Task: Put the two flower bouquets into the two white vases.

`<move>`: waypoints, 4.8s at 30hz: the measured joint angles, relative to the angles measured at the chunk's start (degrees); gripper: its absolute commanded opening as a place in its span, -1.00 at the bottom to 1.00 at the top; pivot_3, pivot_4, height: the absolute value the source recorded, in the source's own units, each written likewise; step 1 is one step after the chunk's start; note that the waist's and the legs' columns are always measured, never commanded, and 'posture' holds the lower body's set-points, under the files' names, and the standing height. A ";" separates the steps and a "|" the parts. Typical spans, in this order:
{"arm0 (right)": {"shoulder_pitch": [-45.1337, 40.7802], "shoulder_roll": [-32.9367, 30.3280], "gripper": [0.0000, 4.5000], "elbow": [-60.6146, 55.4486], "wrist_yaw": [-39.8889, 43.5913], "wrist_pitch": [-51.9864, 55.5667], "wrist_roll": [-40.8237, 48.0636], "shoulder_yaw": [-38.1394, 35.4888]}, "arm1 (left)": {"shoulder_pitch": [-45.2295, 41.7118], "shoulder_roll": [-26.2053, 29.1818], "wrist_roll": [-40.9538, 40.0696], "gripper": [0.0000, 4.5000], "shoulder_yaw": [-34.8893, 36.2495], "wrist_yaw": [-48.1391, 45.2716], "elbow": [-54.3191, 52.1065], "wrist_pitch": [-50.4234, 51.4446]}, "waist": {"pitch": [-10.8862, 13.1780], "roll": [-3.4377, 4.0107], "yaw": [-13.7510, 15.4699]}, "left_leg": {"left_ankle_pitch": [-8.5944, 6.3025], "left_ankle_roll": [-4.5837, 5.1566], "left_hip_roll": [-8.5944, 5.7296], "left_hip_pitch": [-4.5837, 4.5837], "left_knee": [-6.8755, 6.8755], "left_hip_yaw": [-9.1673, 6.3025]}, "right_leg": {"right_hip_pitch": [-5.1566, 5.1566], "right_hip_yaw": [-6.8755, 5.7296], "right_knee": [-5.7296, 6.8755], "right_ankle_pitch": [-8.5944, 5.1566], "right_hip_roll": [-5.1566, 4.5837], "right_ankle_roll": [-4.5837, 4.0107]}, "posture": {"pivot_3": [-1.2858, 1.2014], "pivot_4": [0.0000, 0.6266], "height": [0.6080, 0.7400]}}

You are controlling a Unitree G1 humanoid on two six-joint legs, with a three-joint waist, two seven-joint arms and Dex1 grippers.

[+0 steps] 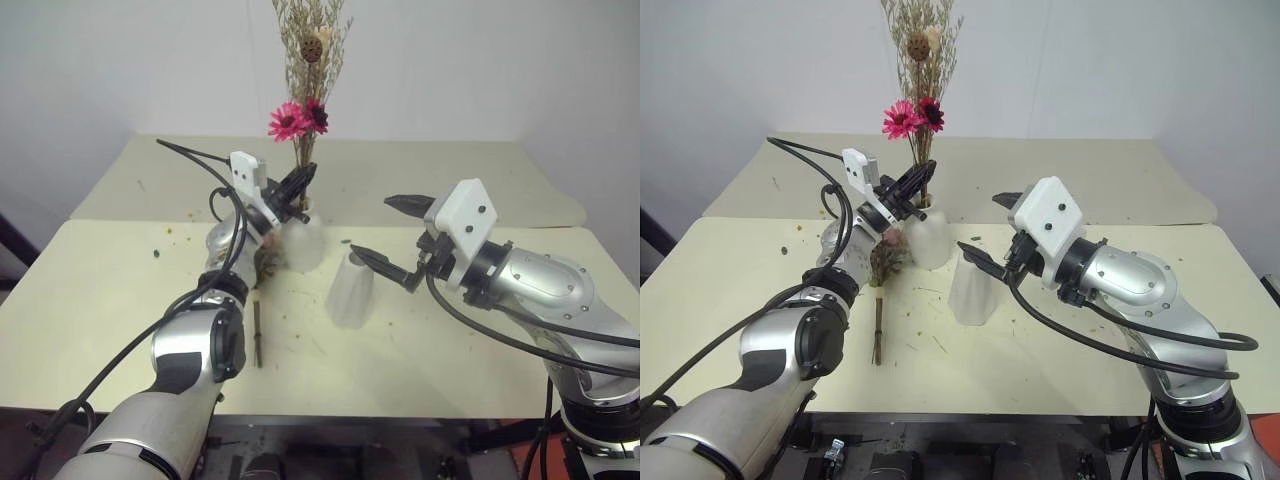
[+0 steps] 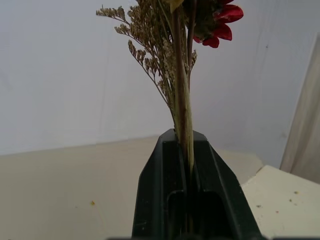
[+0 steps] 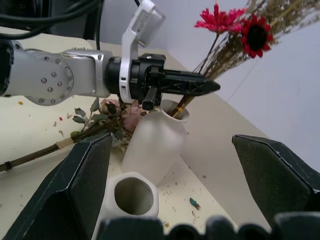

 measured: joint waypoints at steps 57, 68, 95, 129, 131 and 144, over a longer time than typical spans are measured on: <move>-7.72 -8.38 1.00 8.65 15.21 6.08 7.63 -1.71 | 40.54 9.19 -32.13 0.97 -3.72 71.43 -104.95 115.05 | 0.00 0.00 -0.35 | 0.01 0.04 0.08 0.35 -0.19 -0.08 | 0.12 0.04 0.16 -0.13 0.08 -0.11 | 0.03 -0.52 1.00; -7.77 -10.61 1.00 6.58 16.91 8.05 10.81 -1.95 | 35.41 8.08 -47.35 0.97 -3.21 93.05 -92.35 115.06 | -0.01 -0.01 1.23 | 0.05 -0.03 -0.02 0.28 -0.09 -0.07 | 0.16 0.02 0.07 -0.13 0.00 -0.10 | 0.03 -0.52 1.00; -4.95 -12.79 1.00 2.62 15.14 10.49 13.87 -3.83 | 26.28 3.39 -43.39 -0.96 -1.20 91.46 -72.25 114.29 | -0.02 -0.02 1.77 | 0.05 -0.05 -0.05 0.14 -0.12 -0.06 | 0.13 0.00 -0.15 -0.08 -0.02 -0.12 | 0.03 -0.52 1.00; 30.26 -16.51 1.00 1.25 14.46 8.07 10.36 -27.21 | 16.49 11.13 -39.82 -0.96 -5.62 -3.77 -61.45 58.81 | -0.01 -0.03 1.68 | 0.06 -0.05 -0.02 -0.11 -0.07 0.01 | 0.16 -0.01 -0.60 -0.09 -0.02 0.25 | 0.03 -0.52 1.00; 32.89 -16.01 1.00 -0.23 13.99 8.33 10.47 -29.21 | 14.16 9.63 -38.36 -0.96 -6.33 -6.53 -57.60 56.74 | -0.01 -0.04 1.71 | 0.06 -0.05 -0.01 -0.10 -0.07 0.00 | 0.18 -0.01 -0.59 -0.13 -0.01 0.31 | 0.03 -0.52 1.00; 37.10 -12.43 1.00 -6.43 12.44 9.45 20.50 -38.95 | 8.27 3.11 -31.79 -0.96 -8.73 -14.60 -46.60 49.86 | -0.01 -0.03 1.49 | 0.06 -0.04 0.00 -0.05 -0.08 0.00 | 0.20 0.01 -0.56 -0.17 0.00 0.40 | 0.03 -0.52 1.00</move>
